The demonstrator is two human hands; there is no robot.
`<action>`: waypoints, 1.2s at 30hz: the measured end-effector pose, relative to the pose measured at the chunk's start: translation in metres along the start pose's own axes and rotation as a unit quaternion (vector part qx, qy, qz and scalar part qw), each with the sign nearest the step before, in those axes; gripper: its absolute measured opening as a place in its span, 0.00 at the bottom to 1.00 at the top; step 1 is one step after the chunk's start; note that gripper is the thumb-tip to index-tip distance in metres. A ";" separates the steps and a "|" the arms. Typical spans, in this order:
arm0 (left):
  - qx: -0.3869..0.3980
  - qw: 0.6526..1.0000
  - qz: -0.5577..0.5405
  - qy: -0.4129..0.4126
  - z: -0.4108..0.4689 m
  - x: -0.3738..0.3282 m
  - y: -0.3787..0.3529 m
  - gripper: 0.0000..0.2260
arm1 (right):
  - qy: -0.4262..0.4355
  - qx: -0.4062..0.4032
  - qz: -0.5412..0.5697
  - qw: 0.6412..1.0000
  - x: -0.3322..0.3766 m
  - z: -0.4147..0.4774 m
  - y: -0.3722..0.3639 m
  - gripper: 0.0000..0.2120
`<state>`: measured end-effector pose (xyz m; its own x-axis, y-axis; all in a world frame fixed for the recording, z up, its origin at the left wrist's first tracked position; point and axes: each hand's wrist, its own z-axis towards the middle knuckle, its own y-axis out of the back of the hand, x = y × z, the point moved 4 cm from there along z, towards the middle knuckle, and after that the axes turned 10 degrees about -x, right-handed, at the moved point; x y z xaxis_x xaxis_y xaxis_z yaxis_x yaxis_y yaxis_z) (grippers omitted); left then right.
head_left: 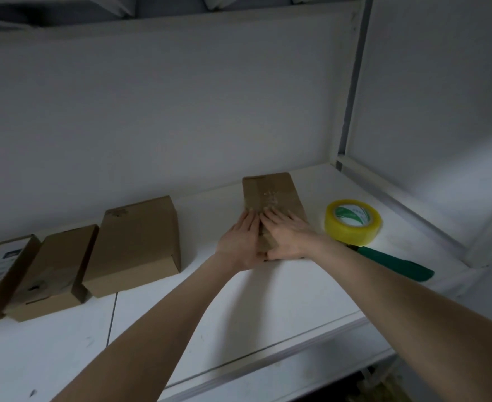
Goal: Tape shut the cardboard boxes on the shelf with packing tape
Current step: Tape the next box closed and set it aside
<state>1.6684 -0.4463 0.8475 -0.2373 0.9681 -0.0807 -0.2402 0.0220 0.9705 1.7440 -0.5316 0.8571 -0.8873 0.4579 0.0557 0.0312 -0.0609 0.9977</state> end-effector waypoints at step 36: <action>0.020 0.996 0.053 0.065 0.014 -0.012 0.000 0.39 | -0.124 -0.030 0.054 0.990 -0.031 -0.012 -0.001 0.43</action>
<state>1.6847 -0.4544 0.8516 -0.3790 0.9254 -0.0032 -0.1702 -0.0663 0.9832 1.7655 -0.5565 0.8538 -0.7396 0.6492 0.1776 0.0861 -0.1705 0.9816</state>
